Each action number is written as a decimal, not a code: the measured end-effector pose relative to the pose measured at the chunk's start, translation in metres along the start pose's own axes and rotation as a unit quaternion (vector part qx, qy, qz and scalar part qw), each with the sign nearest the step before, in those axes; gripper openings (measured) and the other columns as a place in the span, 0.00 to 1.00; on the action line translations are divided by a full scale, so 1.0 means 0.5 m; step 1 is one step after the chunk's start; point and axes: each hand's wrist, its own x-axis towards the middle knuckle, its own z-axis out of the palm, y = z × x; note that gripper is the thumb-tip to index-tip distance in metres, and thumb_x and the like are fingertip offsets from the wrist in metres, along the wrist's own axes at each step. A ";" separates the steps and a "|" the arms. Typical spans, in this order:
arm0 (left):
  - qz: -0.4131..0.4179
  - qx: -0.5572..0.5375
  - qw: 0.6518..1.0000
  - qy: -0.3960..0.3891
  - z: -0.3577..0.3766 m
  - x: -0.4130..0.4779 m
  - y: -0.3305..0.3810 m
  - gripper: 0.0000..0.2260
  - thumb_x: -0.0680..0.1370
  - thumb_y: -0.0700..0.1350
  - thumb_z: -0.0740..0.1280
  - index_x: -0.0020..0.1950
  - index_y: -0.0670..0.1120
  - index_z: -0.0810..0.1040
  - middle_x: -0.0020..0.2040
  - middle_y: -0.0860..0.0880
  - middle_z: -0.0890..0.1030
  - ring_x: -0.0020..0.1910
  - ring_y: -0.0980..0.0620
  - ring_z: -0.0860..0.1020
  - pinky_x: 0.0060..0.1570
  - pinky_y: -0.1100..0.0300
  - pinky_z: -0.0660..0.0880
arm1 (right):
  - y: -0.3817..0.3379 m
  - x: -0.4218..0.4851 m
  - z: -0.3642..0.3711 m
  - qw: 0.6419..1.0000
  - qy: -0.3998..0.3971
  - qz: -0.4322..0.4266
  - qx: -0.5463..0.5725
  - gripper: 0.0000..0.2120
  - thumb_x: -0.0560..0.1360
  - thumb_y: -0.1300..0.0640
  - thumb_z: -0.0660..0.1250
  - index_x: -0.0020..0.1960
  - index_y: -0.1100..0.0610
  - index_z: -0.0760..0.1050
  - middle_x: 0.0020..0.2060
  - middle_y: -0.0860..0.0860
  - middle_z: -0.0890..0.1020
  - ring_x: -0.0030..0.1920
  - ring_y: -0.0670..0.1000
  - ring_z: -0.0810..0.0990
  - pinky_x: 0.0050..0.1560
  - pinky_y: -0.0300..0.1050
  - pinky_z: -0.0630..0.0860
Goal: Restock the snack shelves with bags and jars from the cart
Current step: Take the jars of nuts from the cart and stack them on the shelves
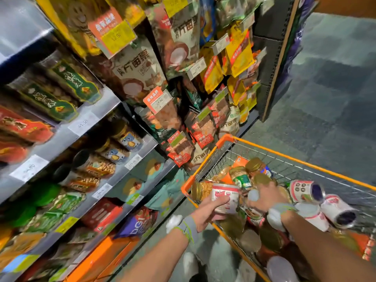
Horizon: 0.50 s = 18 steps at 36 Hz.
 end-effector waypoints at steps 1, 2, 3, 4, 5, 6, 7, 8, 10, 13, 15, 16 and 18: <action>0.003 -0.010 1.000 0.001 -0.004 0.002 0.000 0.45 0.54 0.60 0.85 0.67 0.46 0.76 0.58 0.42 0.84 0.60 0.40 0.82 0.65 0.40 0.75 | -0.008 -0.001 0.001 1.000 0.010 0.003 -0.003 0.48 0.65 0.24 0.66 0.75 0.52 0.61 0.73 0.62 0.61 0.71 0.66 0.67 0.67 0.58 0.70; 0.005 -0.015 1.000 0.001 -0.006 0.004 -0.001 0.46 0.52 0.61 0.85 0.66 0.46 0.76 0.57 0.42 0.85 0.59 0.41 0.82 0.65 0.41 0.75 | -0.011 -0.001 0.008 1.000 0.015 0.009 -0.001 0.48 0.66 0.25 0.67 0.75 0.53 0.61 0.73 0.62 0.60 0.71 0.66 0.66 0.67 0.58 0.70; 0.007 -0.018 1.000 0.001 -0.009 0.007 -0.003 0.46 0.51 0.62 0.85 0.64 0.47 0.77 0.56 0.43 0.85 0.58 0.41 0.83 0.64 0.41 0.76 | -0.015 0.001 0.015 1.000 0.024 0.011 0.005 0.48 0.67 0.27 0.68 0.76 0.54 0.60 0.73 0.62 0.59 0.71 0.66 0.66 0.67 0.58 0.71; 0.010 -0.021 1.000 -0.001 -0.012 0.011 -0.005 0.46 0.50 0.62 0.85 0.63 0.47 0.77 0.55 0.42 0.85 0.57 0.41 0.83 0.63 0.42 0.76 | -0.019 0.006 0.022 0.999 0.030 0.017 0.018 0.48 0.67 0.28 0.69 0.76 0.54 0.59 0.73 0.62 0.58 0.71 0.66 0.66 0.67 0.57 0.71; 0.011 -0.022 1.000 -0.003 -0.012 0.012 -0.006 0.46 0.49 0.62 0.85 0.63 0.47 0.77 0.56 0.42 0.85 0.58 0.40 0.83 0.63 0.41 0.76 | -0.022 0.010 0.032 0.999 0.036 0.024 0.031 0.48 0.67 0.29 0.69 0.76 0.55 0.59 0.73 0.62 0.58 0.72 0.66 0.65 0.67 0.58 0.71; 0.012 -0.022 1.000 -0.004 -0.011 0.011 -0.005 0.46 0.50 0.61 0.85 0.63 0.47 0.77 0.57 0.41 0.85 0.59 0.39 0.82 0.64 0.41 0.76 | -0.024 0.009 0.035 0.998 0.041 0.029 0.042 0.48 0.67 0.29 0.70 0.75 0.55 0.59 0.73 0.62 0.57 0.72 0.66 0.63 0.66 0.58 0.72; 0.011 -0.023 1.000 -0.005 -0.014 0.014 -0.005 0.46 0.50 0.61 0.85 0.63 0.47 0.76 0.58 0.40 0.84 0.60 0.38 0.81 0.62 0.42 0.77 | -0.026 0.010 0.037 0.997 0.047 0.029 0.050 0.47 0.67 0.29 0.70 0.74 0.55 0.60 0.73 0.62 0.58 0.72 0.67 0.64 0.65 0.59 0.73; 0.009 -0.024 1.000 -0.006 -0.017 0.015 -0.004 0.45 0.51 0.61 0.85 0.64 0.47 0.76 0.58 0.40 0.84 0.60 0.38 0.82 0.59 0.45 0.80 | -0.028 0.008 0.037 0.997 0.049 0.028 0.055 0.47 0.66 0.29 0.70 0.73 0.55 0.60 0.72 0.61 0.58 0.71 0.66 0.65 0.63 0.58 0.74; 0.000 -0.024 1.000 -0.012 -0.024 0.015 0.001 0.43 0.53 0.59 0.85 0.64 0.47 0.76 0.58 0.41 0.84 0.58 0.39 0.82 0.53 0.51 0.82 | -0.029 -0.002 0.025 0.997 0.050 0.021 0.060 0.45 0.66 0.29 0.71 0.71 0.55 0.62 0.71 0.59 0.61 0.68 0.64 0.69 0.59 0.57 0.76; -0.008 -0.020 0.999 -0.026 -0.030 0.018 0.014 0.34 0.61 0.52 0.81 0.64 0.45 0.76 0.58 0.40 0.84 0.57 0.42 0.83 0.56 0.51 0.81 | -0.019 -0.014 -0.018 0.997 0.049 -0.024 0.047 0.40 0.66 0.28 0.69 0.69 0.51 0.66 0.67 0.56 0.65 0.64 0.60 0.73 0.59 0.54 0.76; -0.012 -0.029 0.999 -0.030 -0.030 0.017 0.024 0.31 0.63 0.50 0.80 0.63 0.44 0.76 0.58 0.39 0.84 0.57 0.42 0.83 0.57 0.50 0.81 | -0.007 -0.028 -0.057 0.996 0.025 -0.057 0.064 0.36 0.64 0.30 0.69 0.66 0.46 0.70 0.66 0.53 0.68 0.64 0.57 0.73 0.63 0.53 0.74; -0.011 -0.037 0.999 -0.029 -0.036 0.016 0.027 0.33 0.62 0.50 0.81 0.63 0.43 0.77 0.59 0.38 0.83 0.58 0.41 0.82 0.60 0.49 0.79 | -0.008 -0.034 -0.076 0.993 0.018 -0.073 0.086 0.32 0.63 0.30 0.69 0.63 0.44 0.73 0.65 0.52 0.71 0.63 0.55 0.73 0.63 0.52 0.74; -0.010 -0.051 0.998 -0.041 -0.032 0.008 0.043 0.37 0.59 0.52 0.84 0.64 0.40 0.77 0.60 0.37 0.82 0.62 0.39 0.80 0.65 0.44 0.75 | -0.009 -0.065 -0.125 0.983 0.012 -0.097 0.152 0.22 0.65 0.34 0.71 0.55 0.42 0.78 0.62 0.49 0.76 0.58 0.50 0.75 0.57 0.46 0.74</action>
